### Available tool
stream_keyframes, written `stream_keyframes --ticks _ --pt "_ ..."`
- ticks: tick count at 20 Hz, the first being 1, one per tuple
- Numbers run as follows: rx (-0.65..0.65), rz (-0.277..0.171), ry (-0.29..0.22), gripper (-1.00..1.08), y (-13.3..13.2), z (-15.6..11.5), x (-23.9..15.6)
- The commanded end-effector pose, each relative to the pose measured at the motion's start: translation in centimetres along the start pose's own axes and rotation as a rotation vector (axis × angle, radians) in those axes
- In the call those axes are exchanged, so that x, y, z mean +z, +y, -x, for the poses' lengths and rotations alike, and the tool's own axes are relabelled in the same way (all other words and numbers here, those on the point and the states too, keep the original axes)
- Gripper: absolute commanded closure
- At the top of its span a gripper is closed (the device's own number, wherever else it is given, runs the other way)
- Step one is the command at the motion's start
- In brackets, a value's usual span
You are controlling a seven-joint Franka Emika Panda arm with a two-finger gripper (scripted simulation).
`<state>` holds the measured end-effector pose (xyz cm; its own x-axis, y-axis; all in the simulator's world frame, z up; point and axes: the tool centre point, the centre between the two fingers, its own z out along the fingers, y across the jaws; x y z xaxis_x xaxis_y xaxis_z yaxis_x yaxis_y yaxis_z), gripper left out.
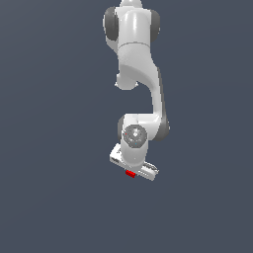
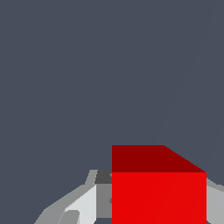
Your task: Pick up the red cube and move it to a goal position.
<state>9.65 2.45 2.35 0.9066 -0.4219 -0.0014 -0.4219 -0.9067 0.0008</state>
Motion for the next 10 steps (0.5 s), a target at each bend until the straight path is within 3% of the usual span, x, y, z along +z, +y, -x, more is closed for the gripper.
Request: stream_keyframes --ticks 1,10 --pt "0.0 -0.001 0.001 1.08 0.0 0.2 -0.6" --pt "0.0 -0.001 0.001 1.08 -0.1 2.3 -4.8"
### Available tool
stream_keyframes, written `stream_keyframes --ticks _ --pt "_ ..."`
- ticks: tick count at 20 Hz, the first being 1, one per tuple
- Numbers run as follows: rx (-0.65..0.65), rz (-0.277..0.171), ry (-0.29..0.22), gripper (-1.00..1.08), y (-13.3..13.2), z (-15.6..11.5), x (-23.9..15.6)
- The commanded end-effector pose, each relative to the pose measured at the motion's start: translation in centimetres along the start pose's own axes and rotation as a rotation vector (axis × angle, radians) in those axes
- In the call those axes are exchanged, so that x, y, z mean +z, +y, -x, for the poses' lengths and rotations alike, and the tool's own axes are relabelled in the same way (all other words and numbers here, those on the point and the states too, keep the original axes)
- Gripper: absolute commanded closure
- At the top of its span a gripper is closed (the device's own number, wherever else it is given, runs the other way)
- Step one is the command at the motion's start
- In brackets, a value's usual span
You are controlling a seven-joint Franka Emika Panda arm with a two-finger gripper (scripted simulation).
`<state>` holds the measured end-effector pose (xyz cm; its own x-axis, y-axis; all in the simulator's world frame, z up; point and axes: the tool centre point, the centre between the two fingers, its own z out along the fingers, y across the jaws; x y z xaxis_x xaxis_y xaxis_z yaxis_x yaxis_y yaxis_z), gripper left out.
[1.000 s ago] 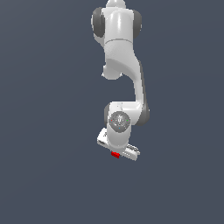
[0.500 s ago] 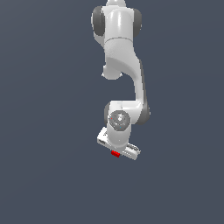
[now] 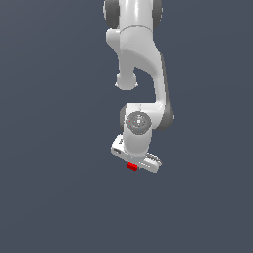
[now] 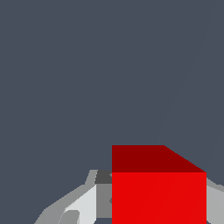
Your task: Pick up the red cube and move it to a goal position.
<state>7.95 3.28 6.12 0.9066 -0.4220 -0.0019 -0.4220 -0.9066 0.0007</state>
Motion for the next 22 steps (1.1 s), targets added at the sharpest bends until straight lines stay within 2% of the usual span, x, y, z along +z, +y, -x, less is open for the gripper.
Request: stream_keyframes --ticks 1,22 --pt "0.0 -0.001 0.001 1.08 -0.1 0.8 -1.7" --pt "0.0 -0.001 0.002 1.08 -0.4 9.5 -20.1"
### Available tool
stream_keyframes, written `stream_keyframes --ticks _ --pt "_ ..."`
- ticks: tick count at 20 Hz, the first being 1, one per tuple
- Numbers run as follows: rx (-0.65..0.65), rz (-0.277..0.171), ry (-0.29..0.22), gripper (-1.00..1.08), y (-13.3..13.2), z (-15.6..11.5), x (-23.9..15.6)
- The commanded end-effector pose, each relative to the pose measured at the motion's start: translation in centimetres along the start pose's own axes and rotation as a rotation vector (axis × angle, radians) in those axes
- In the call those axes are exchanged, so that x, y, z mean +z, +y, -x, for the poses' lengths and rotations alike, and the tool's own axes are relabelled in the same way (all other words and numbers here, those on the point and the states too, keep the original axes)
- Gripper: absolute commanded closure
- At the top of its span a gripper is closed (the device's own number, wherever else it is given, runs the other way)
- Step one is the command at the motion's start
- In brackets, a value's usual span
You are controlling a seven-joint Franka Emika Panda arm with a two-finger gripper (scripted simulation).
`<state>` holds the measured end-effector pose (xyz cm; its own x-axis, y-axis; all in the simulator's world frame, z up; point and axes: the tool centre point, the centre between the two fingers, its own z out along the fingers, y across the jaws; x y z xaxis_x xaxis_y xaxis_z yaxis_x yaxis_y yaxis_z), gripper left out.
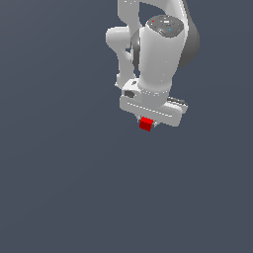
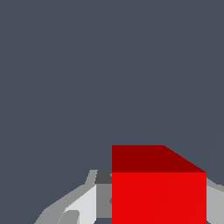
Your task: Pick up the red cube and move it to a goal position.
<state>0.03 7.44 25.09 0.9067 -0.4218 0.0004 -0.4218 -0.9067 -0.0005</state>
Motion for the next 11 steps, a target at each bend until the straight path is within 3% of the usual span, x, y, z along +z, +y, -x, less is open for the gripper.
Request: stream_keyframes --ticks 1,11 --pt "0.0 0.001 0.0 1.08 0.0 0.8 -1.7" --pt "0.0 0.001 0.0 1.08 -0.2 2.1 -5.0"
